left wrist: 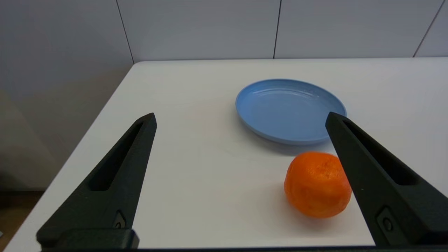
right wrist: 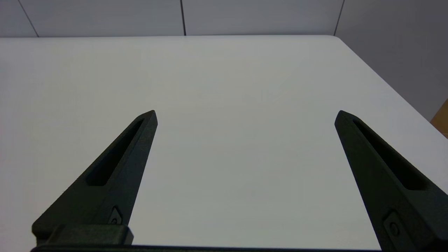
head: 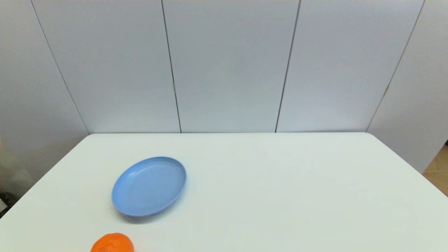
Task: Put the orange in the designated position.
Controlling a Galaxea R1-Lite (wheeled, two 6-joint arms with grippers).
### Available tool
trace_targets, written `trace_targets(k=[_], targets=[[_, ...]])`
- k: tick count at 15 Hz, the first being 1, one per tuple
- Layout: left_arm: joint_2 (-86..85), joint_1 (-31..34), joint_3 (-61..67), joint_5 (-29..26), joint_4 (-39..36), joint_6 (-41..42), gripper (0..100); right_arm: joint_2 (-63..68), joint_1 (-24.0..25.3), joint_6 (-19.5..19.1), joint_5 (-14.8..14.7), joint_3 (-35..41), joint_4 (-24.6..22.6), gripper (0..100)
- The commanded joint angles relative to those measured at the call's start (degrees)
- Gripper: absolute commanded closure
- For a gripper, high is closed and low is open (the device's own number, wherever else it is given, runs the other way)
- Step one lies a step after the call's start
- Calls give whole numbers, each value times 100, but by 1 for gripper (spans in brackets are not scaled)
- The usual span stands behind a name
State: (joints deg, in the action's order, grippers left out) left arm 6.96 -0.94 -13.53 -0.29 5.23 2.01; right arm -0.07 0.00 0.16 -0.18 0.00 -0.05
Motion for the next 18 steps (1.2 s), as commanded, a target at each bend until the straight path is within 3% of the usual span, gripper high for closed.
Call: trace_targets(k=[1,12,15,18], targets=[[-512,41,413,-111,4,10,0,7,0,2,1,0,5,0],[-696,32,1133,-138,-48,344,0,7,0,2,1,0,5,0],[-696,32,1362,-173,-497,353,0,7,0,2,1,0,5,0],[-696,32,1362,-155,-488,344,0,7,0,2,1,0,5,0]])
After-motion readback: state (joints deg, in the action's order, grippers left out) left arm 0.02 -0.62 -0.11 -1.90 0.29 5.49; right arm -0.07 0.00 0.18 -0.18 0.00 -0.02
